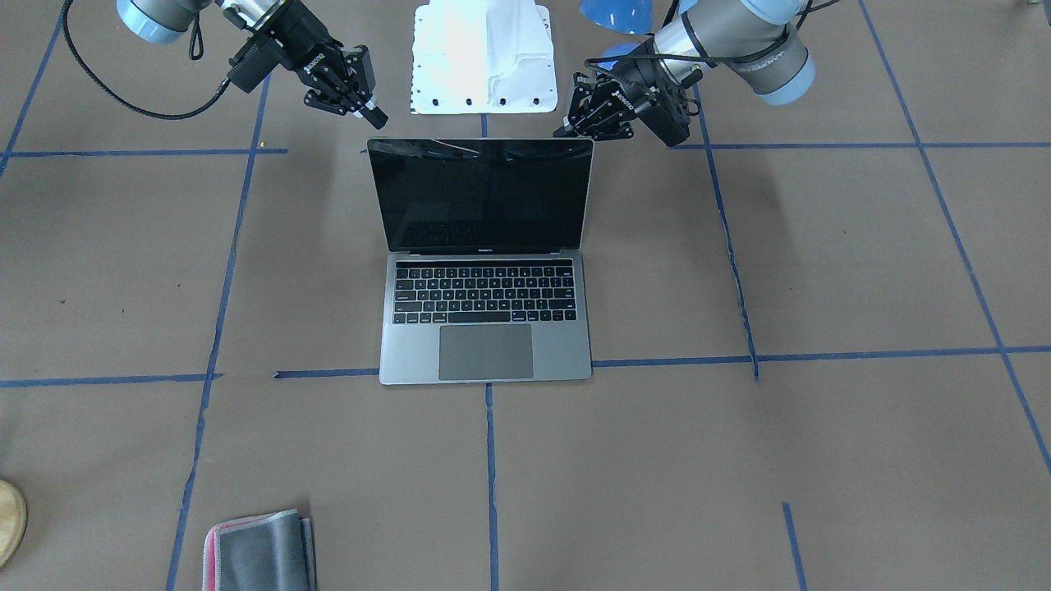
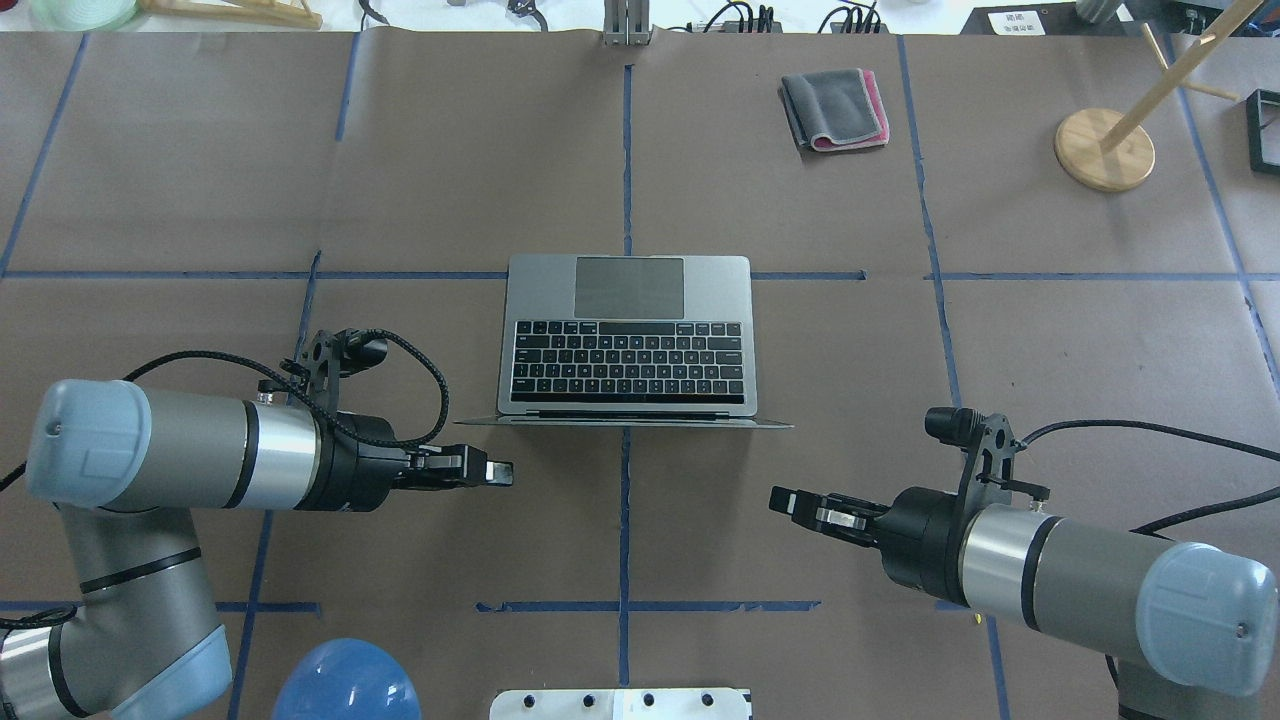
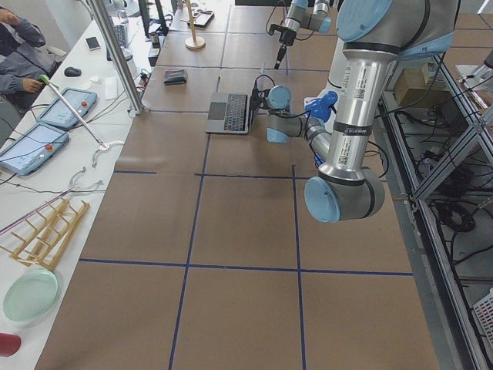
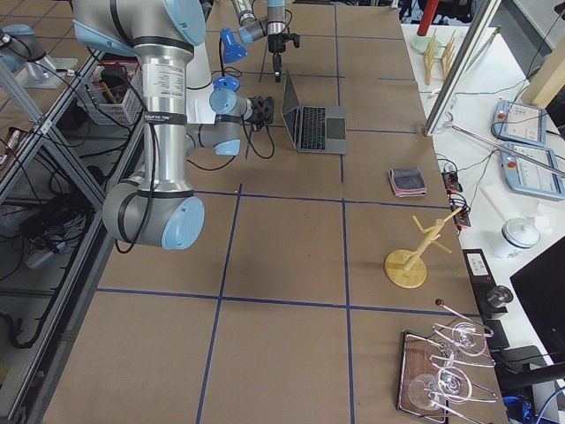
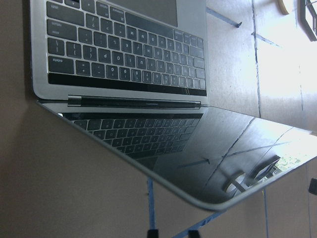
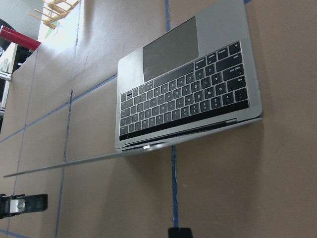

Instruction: Close laptop

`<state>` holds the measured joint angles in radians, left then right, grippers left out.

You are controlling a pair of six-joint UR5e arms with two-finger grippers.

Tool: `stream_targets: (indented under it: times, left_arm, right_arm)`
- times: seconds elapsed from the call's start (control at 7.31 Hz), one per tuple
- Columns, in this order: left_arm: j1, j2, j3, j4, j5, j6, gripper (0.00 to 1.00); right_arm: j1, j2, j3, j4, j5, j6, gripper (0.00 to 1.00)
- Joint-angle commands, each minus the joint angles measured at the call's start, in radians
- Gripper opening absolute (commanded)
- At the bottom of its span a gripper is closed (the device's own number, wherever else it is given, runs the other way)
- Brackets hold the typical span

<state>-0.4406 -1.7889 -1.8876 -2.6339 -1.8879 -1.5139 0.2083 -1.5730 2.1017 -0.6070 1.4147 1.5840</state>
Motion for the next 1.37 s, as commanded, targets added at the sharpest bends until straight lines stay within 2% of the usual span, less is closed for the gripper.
stream_targets:
  times: [0.0,0.55,0.82,1.09,1.23]
  left_arm:
    - [0.0,-0.001,-0.011,0.0,0.062,-0.037,0.0]
    - [0.0,-0.003,-0.01,0.006,0.059,-0.038,0.0]
    - [-0.006,-0.003,-0.01,0.008,0.059,-0.037,0.0]
    - [-0.033,-0.006,-0.002,0.015,0.059,-0.038,0.0]
    - [-0.061,-0.009,0.007,0.017,0.058,-0.038,0.0]
  right_arm:
    - [0.0,0.025,-0.005,-0.039,-0.008,0.005,0.01]
    - [0.068,0.043,-0.008,-0.048,0.0,0.004,0.01]
    - [0.108,0.178,-0.011,-0.24,0.003,0.004,0.01]
    - [0.14,0.189,-0.014,-0.26,0.004,0.005,0.01]
    - [0.173,0.191,-0.017,-0.284,0.042,0.005,0.01]
